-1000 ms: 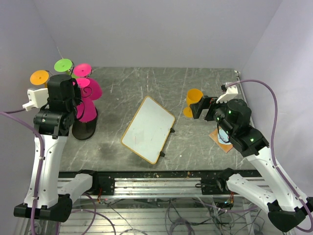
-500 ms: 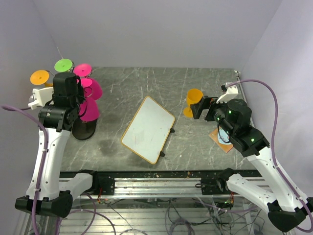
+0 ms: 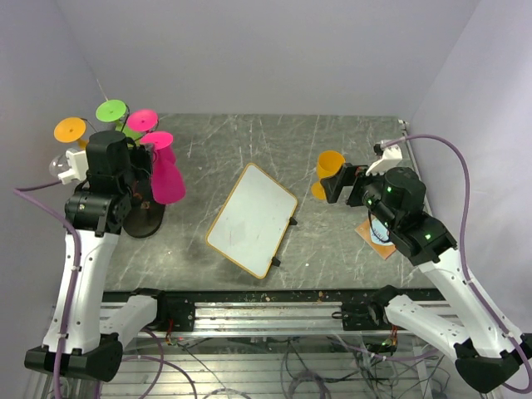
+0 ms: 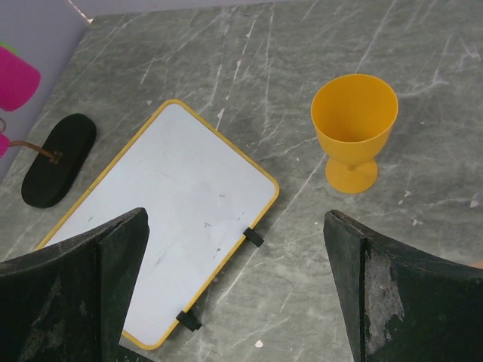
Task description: Take the wine glass off the wine glass rack
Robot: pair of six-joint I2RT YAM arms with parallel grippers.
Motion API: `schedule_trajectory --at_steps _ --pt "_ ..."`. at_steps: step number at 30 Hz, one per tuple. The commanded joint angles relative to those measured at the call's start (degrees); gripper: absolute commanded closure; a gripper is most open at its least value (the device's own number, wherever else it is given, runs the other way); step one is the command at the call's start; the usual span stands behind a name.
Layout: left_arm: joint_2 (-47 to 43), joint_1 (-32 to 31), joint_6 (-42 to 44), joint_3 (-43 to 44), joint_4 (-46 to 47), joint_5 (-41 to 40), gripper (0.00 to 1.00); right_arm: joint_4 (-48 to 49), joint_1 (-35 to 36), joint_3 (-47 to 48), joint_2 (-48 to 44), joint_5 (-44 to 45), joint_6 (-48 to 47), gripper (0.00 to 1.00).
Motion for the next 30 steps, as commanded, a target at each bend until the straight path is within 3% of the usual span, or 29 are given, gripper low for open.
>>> schedule_trajectory --at_steps 1,8,15,20,26,30 --pt "-2.82 -0.18 2.58 -3.12 6.14 11.40 0.93 1.40 0.22 1.72 0.68 -2.03 1.33 0.00" --pt "-6.11 -0.16 6.75 -8.10 14.68 26.19 0.93 3.62 0.22 2.03 1.59 -5.63 3.51 0.00" --pt "-10.35 -0.20 17.93 -12.23 29.36 40.95 0.93 10.53 0.22 -0.23 3.87 -12.41 9.50 0.00" --pt "-14.76 -0.20 19.23 -15.82 41.12 49.15 0.93 17.11 0.22 -2.21 6.75 -20.13 15.37 0.01" --pt "-19.79 -0.18 14.51 -21.14 58.42 53.12 0.93 32.53 0.22 -5.97 8.78 -33.12 25.52 0.02" --pt "-20.38 -0.20 8.10 -24.56 70.57 55.27 0.93 49.12 0.24 -10.94 9.58 -39.63 35.17 0.02"
